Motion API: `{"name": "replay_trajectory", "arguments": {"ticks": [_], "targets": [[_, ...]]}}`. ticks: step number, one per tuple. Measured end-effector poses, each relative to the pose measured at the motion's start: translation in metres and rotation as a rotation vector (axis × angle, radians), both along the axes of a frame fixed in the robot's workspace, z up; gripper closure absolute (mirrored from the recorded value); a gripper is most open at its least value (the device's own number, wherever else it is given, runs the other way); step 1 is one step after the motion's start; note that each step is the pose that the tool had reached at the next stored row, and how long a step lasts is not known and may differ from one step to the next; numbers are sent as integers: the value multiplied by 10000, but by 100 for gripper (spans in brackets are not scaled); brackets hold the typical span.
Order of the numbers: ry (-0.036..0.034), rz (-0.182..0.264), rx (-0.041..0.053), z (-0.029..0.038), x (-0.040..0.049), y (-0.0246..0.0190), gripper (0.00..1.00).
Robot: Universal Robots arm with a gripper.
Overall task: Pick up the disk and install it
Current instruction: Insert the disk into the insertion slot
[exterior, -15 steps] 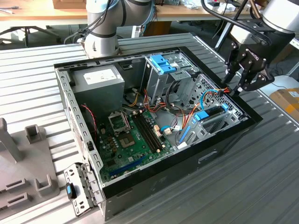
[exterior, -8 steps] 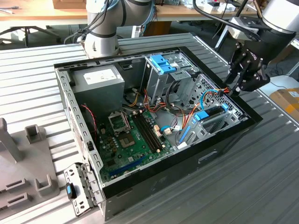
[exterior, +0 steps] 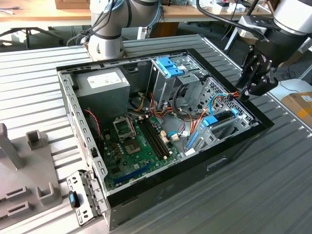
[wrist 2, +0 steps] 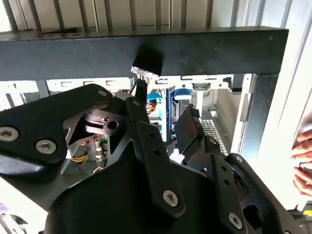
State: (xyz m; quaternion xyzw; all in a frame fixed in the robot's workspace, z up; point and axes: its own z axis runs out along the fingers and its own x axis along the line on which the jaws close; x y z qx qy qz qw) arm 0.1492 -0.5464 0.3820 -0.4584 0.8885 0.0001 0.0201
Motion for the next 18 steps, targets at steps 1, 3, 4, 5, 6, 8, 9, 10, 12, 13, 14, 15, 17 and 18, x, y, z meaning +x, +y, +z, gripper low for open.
{"name": "replay_trajectory", "arguments": {"ticks": [1, 3, 4, 5, 6, 8, 9, 10, 12, 13, 14, 15, 17, 18], "targets": [[0, -720, 0, -2, 0, 0, 50], [0, -1154, 0, -3, 0, 0, 50], [0, -1492, 0, -4, 0, 0, 50], [0, -1780, -1, -4, 0, 0, 50], [0, -2051, 0, -6, 0, 0, 50], [0, -2866, 0, -10, 0, 0, 50], [0, -3121, 0, -12, 0, 0, 50], [0, -3484, 0, -14, 0, 0, 50], [1, -3933, -1, -16, 0, 0, 50], [0, -4084, -1, -17, 0, 0, 50], [0, -4245, -1, -18, 0, 0, 50], [0, -4374, -1, -18, 0, 0, 50], [0, -4444, -1, -18, 0, 1, 50], [0, -4445, -1, -18, 0, 0, 50]]}}
